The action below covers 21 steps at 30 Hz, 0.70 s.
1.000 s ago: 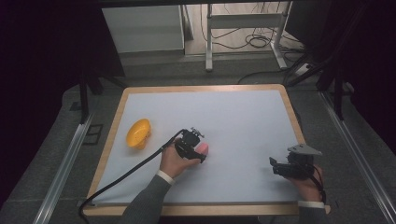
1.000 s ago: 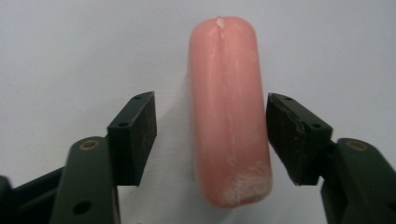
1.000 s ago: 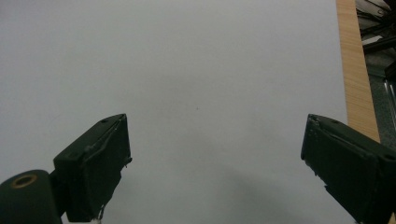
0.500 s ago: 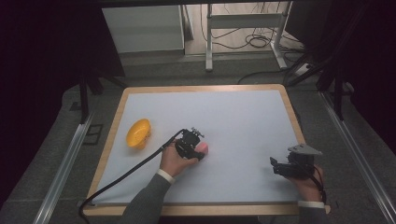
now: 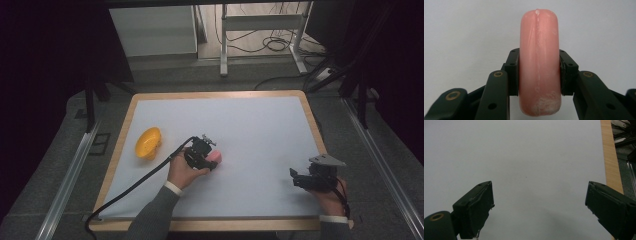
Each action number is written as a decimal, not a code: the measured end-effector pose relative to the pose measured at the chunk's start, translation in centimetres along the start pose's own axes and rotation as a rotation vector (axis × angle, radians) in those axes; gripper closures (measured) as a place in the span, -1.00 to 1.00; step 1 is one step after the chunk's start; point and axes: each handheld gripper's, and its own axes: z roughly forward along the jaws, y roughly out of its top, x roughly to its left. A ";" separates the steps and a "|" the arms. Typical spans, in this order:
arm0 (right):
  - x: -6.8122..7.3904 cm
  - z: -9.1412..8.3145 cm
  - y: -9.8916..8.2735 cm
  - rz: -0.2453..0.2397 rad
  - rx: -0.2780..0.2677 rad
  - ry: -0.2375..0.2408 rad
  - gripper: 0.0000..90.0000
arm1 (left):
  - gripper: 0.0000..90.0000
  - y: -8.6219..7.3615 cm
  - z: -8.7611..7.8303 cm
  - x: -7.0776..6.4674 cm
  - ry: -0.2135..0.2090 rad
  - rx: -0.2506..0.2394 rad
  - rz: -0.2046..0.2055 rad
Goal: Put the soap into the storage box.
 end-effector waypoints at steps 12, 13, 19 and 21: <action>-0.2 0.0 -0.1 0.009 0.004 -0.007 -0.82 | 0.34 -0.1 -1.2 0.4 0.008 -0.023 0.007; -0.2 0.0 -0.1 0.011 0.005 -0.009 -0.82 | 0.33 -0.1 -1.4 0.4 0.009 -0.025 0.009; -0.3 -0.1 -0.1 0.014 0.006 -0.009 -0.82 | 0.33 -0.5 -2.2 0.7 0.003 -0.041 0.011; -0.3 0.0 -0.1 0.013 0.007 -0.010 -0.82 | 0.34 -0.8 -2.4 0.9 0.005 -0.041 0.008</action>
